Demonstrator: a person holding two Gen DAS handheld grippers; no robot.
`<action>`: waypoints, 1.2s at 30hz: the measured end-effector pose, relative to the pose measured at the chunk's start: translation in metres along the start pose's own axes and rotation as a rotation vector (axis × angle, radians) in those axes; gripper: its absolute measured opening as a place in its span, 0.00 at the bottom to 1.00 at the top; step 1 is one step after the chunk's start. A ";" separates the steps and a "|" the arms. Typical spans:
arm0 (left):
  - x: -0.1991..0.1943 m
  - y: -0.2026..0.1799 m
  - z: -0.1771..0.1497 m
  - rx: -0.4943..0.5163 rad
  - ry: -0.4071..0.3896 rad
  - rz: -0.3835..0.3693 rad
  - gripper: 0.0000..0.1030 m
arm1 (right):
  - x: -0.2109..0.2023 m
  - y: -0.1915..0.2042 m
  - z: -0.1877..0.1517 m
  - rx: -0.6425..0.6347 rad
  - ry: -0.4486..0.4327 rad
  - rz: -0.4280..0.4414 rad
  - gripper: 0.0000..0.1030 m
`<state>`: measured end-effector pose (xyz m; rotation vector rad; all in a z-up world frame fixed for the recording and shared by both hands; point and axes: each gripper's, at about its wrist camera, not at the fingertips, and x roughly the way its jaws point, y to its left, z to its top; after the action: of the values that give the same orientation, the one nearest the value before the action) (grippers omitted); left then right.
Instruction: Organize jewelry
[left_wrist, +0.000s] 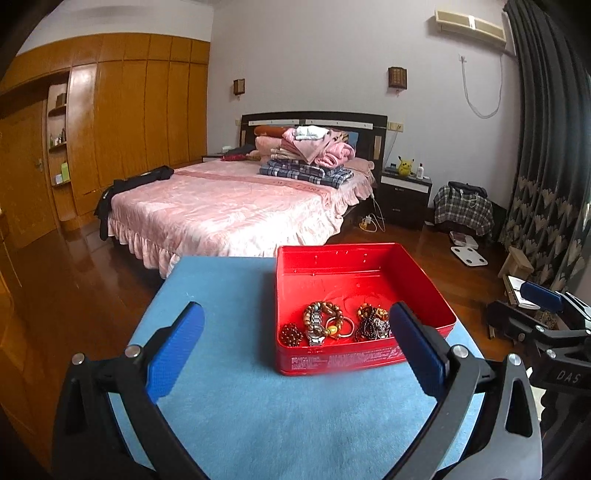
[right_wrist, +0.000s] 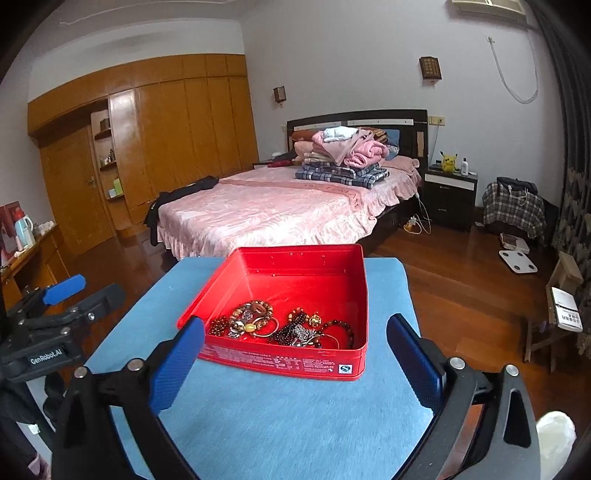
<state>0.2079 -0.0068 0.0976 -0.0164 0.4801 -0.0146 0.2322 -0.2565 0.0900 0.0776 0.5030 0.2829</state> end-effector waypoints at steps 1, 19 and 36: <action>-0.003 0.000 0.001 0.002 -0.004 0.001 0.95 | -0.002 0.000 0.000 0.000 -0.004 0.003 0.94; -0.034 -0.007 0.000 0.017 -0.042 -0.001 0.95 | -0.031 0.008 0.006 -0.018 -0.039 0.008 0.94; -0.037 -0.006 0.002 0.017 -0.045 -0.001 0.95 | -0.035 0.009 0.008 -0.023 -0.048 0.008 0.94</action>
<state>0.1757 -0.0118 0.1168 -0.0002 0.4349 -0.0197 0.2044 -0.2577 0.1143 0.0638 0.4522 0.2944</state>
